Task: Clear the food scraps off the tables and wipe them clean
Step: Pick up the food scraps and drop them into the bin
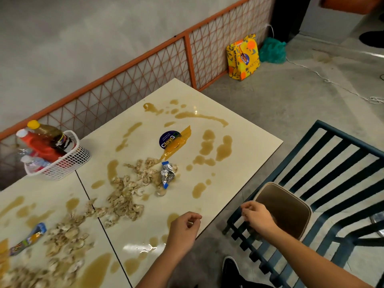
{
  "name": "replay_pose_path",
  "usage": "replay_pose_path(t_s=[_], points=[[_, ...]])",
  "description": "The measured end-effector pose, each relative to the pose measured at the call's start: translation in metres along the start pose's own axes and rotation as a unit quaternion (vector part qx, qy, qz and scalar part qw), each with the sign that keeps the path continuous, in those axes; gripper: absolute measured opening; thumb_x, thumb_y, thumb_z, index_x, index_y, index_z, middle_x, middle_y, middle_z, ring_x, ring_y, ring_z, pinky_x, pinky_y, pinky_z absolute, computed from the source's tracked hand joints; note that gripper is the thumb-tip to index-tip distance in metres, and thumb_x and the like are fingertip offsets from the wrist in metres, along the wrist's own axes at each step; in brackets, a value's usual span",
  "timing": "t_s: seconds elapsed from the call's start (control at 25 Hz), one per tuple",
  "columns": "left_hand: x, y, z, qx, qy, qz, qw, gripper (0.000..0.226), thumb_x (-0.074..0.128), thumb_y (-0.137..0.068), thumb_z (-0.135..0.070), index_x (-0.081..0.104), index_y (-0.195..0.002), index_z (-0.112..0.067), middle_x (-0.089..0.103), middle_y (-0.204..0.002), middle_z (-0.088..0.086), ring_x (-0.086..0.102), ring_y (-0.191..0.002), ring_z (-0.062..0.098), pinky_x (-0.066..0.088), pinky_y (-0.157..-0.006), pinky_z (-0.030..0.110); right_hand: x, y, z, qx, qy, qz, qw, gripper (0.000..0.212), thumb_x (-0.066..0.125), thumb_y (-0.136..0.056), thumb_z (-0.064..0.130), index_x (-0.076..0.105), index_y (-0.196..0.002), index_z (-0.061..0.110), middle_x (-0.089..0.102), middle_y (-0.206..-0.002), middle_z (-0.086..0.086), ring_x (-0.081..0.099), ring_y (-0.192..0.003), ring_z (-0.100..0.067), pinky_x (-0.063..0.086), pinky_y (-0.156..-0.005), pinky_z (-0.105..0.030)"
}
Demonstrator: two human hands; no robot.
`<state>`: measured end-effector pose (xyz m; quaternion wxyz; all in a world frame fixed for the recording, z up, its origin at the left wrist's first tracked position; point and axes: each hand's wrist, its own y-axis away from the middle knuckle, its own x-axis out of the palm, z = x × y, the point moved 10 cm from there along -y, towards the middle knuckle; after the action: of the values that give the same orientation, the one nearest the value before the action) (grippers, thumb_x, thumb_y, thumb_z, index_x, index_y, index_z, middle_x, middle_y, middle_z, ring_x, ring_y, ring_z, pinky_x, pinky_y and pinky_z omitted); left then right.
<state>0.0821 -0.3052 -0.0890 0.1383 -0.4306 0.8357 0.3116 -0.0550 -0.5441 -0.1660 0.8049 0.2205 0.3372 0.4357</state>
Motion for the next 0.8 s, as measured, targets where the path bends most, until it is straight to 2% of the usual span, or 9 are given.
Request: replay_pose_path(t_s=[0.12,0.2,0.4,0.52,0.6,0.68,0.8], points=[[-0.030,0.006,0.018,-0.009,0.012,-0.031,0.999,0.016,0.066,-0.091,-0.018,0.075,-0.088,-0.031,0.072,-0.085,-0.018,0.063,-0.079,-0.005,0.044,-0.067,0.006,0.048,0.009,0.052,-0.091,0.104,0.039,0.990,0.016,0.054,-0.099,0.016,0.066,-0.106,0.022,0.068,-0.093,-0.001,0.060,-0.066,-0.013,0.046,-0.055,-0.023],[-0.051,0.011,0.034,-0.023,0.021,-0.050,0.998,0.018,0.067,-0.090,-0.020,0.074,-0.085,-0.035,0.073,-0.085,-0.019,0.064,-0.078,-0.005,0.046,-0.069,0.008,0.083,0.019,0.082,-0.141,0.161,0.072,0.974,0.015,0.053,-0.099,0.017,0.066,-0.105,0.022,0.067,-0.090,0.001,0.056,-0.060,-0.015,0.043,-0.050,-0.023],[-0.106,0.035,0.081,-0.051,0.045,-0.101,0.993,0.020,0.066,-0.090,-0.020,0.074,-0.084,-0.037,0.074,-0.085,-0.016,0.065,-0.077,-0.003,0.048,-0.069,0.010,0.176,0.041,0.135,-0.227,0.307,0.155,0.911,0.022,0.050,-0.099,0.023,0.067,-0.113,0.023,0.066,-0.104,0.004,0.062,-0.083,-0.014,0.047,-0.067,-0.021],[-0.152,0.062,0.129,-0.084,0.070,-0.141,0.984,0.018,0.067,-0.090,-0.019,0.075,-0.085,-0.034,0.074,-0.085,-0.015,0.064,-0.078,-0.004,0.051,-0.073,0.015,0.250,0.057,0.153,-0.257,0.406,0.200,0.854,0.028,0.047,-0.098,0.024,0.066,-0.119,0.021,0.066,-0.117,0.000,0.061,-0.102,-0.017,0.048,-0.083,-0.026],[-0.168,0.073,0.148,-0.094,0.087,-0.156,0.979,0.020,0.067,-0.090,-0.016,0.075,-0.085,-0.033,0.073,-0.085,-0.014,0.064,-0.078,-0.004,0.051,-0.073,0.017,0.277,0.063,0.159,-0.266,0.441,0.218,0.829,0.031,0.047,-0.099,0.026,0.064,-0.123,0.020,0.064,-0.122,-0.003,0.060,-0.110,-0.020,0.048,-0.090,-0.029],[-0.192,0.092,0.177,-0.109,0.110,-0.175,0.972,0.021,0.067,-0.090,-0.014,0.074,-0.085,-0.032,0.073,-0.086,-0.011,0.064,-0.079,-0.003,0.049,-0.072,0.016,0.316,0.074,0.165,-0.274,0.477,0.230,0.802,0.033,0.049,-0.099,0.032,0.062,-0.127,0.023,0.060,-0.126,-0.004,0.056,-0.117,-0.023,0.047,-0.096,-0.033],[-0.222,0.118,0.216,-0.124,0.129,-0.200,0.963,0.020,0.067,-0.091,-0.015,0.075,-0.086,-0.032,0.073,-0.089,-0.008,0.065,-0.079,-0.001,0.048,-0.070,0.014,0.357,0.082,0.179,-0.291,0.526,0.200,0.774,0.039,0.051,-0.098,0.038,0.054,-0.135,0.028,0.048,-0.133,-0.006,0.044,-0.127,-0.029,0.044,-0.100,-0.038]])
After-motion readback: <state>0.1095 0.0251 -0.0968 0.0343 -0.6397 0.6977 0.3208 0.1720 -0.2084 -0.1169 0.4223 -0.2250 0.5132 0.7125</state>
